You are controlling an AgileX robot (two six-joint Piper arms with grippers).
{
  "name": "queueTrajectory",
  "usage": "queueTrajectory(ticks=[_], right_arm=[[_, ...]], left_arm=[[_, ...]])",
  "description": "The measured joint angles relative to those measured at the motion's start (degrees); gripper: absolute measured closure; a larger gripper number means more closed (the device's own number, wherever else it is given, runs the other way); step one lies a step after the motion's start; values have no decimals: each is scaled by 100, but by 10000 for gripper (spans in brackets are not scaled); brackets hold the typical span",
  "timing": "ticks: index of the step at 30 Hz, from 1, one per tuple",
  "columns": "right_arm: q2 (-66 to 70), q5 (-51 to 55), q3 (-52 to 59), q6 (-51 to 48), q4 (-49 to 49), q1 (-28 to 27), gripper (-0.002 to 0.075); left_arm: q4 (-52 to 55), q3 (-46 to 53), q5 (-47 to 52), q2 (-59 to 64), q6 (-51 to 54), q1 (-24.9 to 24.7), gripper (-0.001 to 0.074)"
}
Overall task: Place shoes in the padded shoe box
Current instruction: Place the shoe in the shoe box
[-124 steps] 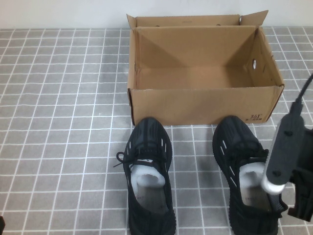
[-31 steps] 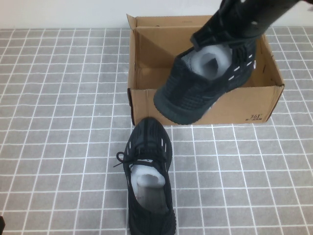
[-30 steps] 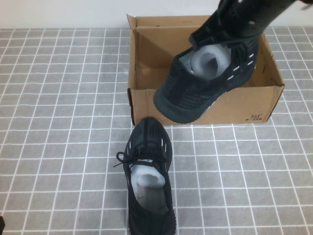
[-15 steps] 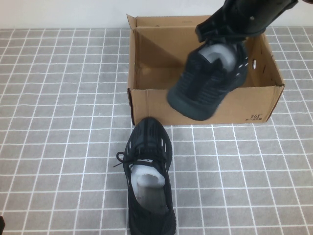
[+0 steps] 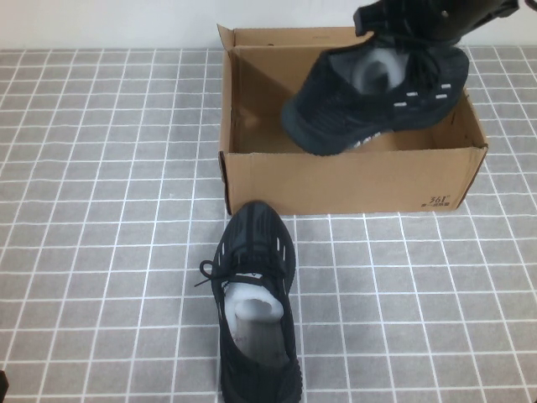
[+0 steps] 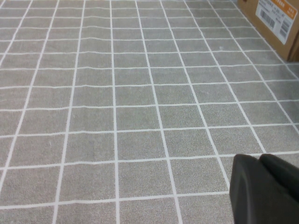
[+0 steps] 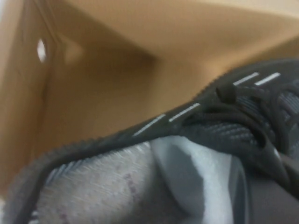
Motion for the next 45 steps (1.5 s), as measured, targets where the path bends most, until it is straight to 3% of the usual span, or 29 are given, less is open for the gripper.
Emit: queueTrajectory(ticks=[9, 18, 45], right_arm=[[402, -1430, 0, 238, 969, -470, 730], [744, -2365, 0, 463, 1659, -507, 729], [1509, -2780, 0, 733, 1694, -531, 729]], left_arm=[[0, 0, 0, 0, 0, 0, 738], [0, 0, 0, 0, 0, 0, 738], [0, 0, 0, 0, 0, 0, 738]])
